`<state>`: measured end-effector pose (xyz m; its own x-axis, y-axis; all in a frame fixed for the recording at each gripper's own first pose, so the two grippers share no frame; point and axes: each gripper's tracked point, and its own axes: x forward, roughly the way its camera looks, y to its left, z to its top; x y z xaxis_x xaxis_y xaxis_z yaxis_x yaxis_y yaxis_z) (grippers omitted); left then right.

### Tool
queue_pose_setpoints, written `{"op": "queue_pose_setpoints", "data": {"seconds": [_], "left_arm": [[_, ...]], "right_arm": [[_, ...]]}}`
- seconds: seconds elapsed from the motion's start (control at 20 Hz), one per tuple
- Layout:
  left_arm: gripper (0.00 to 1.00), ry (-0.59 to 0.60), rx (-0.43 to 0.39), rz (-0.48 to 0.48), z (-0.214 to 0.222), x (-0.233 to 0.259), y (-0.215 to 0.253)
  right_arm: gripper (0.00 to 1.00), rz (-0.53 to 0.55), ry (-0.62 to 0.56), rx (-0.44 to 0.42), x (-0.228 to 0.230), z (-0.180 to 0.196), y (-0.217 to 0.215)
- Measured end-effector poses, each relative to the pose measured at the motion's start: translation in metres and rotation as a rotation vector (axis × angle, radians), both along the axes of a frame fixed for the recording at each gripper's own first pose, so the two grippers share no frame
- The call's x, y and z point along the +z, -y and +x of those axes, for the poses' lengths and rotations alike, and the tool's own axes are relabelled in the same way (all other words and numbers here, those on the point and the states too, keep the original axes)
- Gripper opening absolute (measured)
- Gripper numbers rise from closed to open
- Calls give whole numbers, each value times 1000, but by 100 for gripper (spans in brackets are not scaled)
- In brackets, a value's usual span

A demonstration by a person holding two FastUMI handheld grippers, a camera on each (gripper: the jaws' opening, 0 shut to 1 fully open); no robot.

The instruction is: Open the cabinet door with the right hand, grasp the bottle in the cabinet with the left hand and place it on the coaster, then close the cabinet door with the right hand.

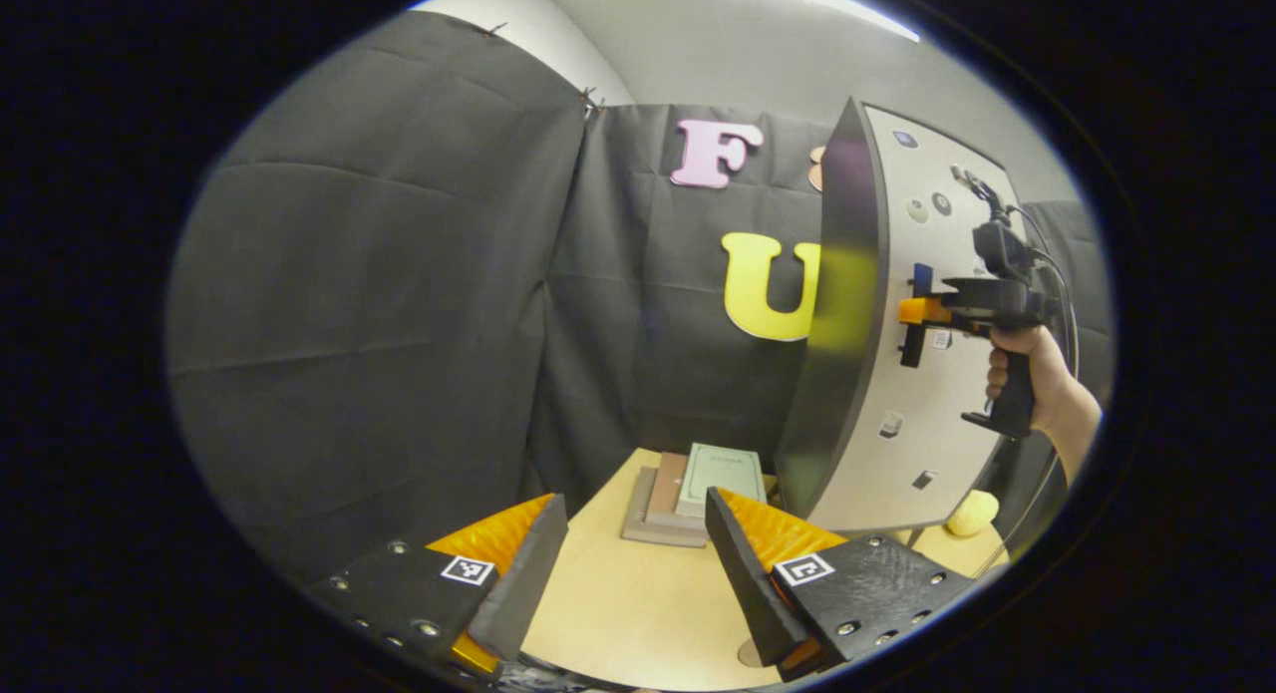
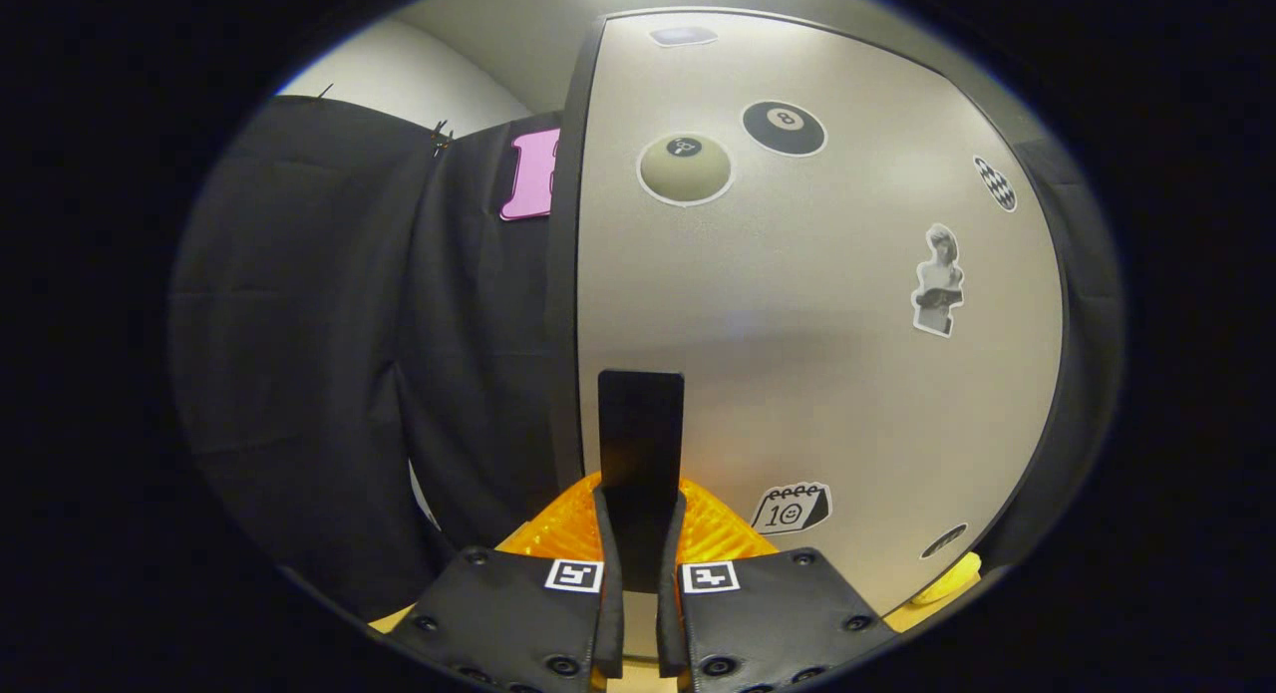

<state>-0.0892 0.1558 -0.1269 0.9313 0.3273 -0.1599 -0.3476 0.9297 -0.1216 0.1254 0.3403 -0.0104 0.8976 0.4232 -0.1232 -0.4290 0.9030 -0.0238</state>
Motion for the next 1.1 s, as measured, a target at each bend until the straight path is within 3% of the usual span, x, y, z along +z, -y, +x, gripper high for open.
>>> {"op": "queue_pose_setpoints", "data": {"seconds": [0.25,0.6,0.7,0.75,0.8,0.95,1.1], "left_arm": [[86,3,9,-19,6,-1,11],[84,-13,17,8,-20,5,58],[88,-15,31,9,-30,10,73],[84,-13,40,7,-37,12,81],[88,-11,47,7,-42,12,88],[84,-17,71,18,-59,17,112],[86,-23,78,35,-74,22,138]], "right_arm": [[15,18,-26,54,0,-13,4],[15,36,-38,174,-1,-26,19],[15,37,-47,210,-2,-30,24],[12,39,-47,228,-2,-32,26],[15,42,-49,245,-2,-34,29],[15,47,-59,294,-2,-39,37],[15,54,-60,334,-2,-38,45]]}}
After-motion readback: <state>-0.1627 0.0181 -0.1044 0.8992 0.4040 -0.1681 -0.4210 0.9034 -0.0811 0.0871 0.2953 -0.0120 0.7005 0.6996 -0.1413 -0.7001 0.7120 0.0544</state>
